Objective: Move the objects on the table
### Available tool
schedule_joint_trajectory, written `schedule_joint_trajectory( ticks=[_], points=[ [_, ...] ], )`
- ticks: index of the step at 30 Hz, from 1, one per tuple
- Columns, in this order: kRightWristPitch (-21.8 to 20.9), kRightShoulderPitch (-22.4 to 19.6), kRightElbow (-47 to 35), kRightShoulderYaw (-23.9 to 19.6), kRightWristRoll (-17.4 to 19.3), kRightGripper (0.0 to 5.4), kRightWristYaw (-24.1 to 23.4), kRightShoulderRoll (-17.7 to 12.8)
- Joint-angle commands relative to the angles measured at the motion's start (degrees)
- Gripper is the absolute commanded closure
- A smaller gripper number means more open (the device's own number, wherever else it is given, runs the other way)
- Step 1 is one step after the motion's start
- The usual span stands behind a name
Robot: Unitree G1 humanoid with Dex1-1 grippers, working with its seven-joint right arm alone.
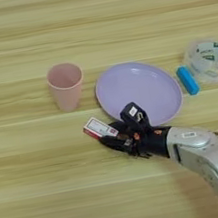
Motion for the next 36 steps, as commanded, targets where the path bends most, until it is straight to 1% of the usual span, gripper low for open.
schedule_joint_trajectory(
  ticks=[1,4,6,11,12,15,16,23,24,25,28,30,32,36],
  points=[
    [-2.89,-3.67,-0.66,-0.71,-0.8,3.32,-0.98,-0.17],
    [-3.11,-3.89,-0.2,-1.03,-1.13,3.32,-0.93,-0.15],
    [-3.26,-4.02,0.15,-0.95,-1.34,2.97,-0.91,-0.07],
    [-3.74,-4.32,0.71,-0.87,-1.93,2.29,-1.12,0.33],
    [-3.87,-4.34,0.66,-0.97,-1.98,2.24,-1.15,0.43],
    [-4.16,-4.48,-0.05,-1.6,-1.63,1.79,-1.17,0.82],
    [-4.19,-4.56,-0.28,-1.93,-1.35,1.72,-1.16,1.03],
    [-3.44,-4.63,-2.62,-4.22,2.34,0.86,0.57,1.78],
    [-3.11,-4.73,-2.82,-4.71,3.04,0.66,0.74,1.84],
    [-2.73,-4.78,-3.1,-5.18,3.76,0.35,0.98,1.89],
    [-1.21,-5.06,-4.69,-7.93,7.08,0.03,1.67,1.63],
    [-0.87,-5.84,-4.67,-10.52,8.38,0.03,0.88,1.46],
    [-1.04,-6.74,-3.9,-12.67,8.76,0.03,-0.28,1.38],
    [-3.09,-8.68,-1.28,-15.78,6.36,0.03,-4.27,1.29]
  ],
)
